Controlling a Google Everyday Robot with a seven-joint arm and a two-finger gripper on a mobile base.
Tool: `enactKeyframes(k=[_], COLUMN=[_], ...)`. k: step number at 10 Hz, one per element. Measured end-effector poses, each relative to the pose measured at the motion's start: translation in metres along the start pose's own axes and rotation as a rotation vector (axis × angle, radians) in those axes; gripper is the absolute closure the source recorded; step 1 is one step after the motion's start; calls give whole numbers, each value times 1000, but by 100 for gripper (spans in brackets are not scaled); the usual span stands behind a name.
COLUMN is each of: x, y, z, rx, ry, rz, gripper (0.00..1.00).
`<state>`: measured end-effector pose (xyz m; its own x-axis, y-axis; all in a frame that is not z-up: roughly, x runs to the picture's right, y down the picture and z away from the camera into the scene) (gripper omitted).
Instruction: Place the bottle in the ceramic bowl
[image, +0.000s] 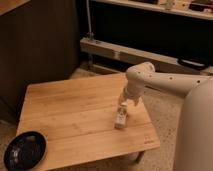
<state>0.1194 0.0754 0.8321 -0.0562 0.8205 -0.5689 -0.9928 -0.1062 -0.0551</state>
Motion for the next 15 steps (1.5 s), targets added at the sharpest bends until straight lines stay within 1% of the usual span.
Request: enactKeyframes(k=[1,4,6,8,9,11,13,14,15], x=[3,7,6,4,3,1,-3,-4,-5], y=[15,21,18,9,7,3,4,7,13], z=[5,27,43,51,56,66,75,78,80], rx=[15,45,90,122,132,135,122,116,112], ry=[8,21,11,-2,-5,-3,5,10,13], rz=[-14,-6,28,63,75,94,100,96,82], gripper=[35,35,35,35,35,35,37,42,53])
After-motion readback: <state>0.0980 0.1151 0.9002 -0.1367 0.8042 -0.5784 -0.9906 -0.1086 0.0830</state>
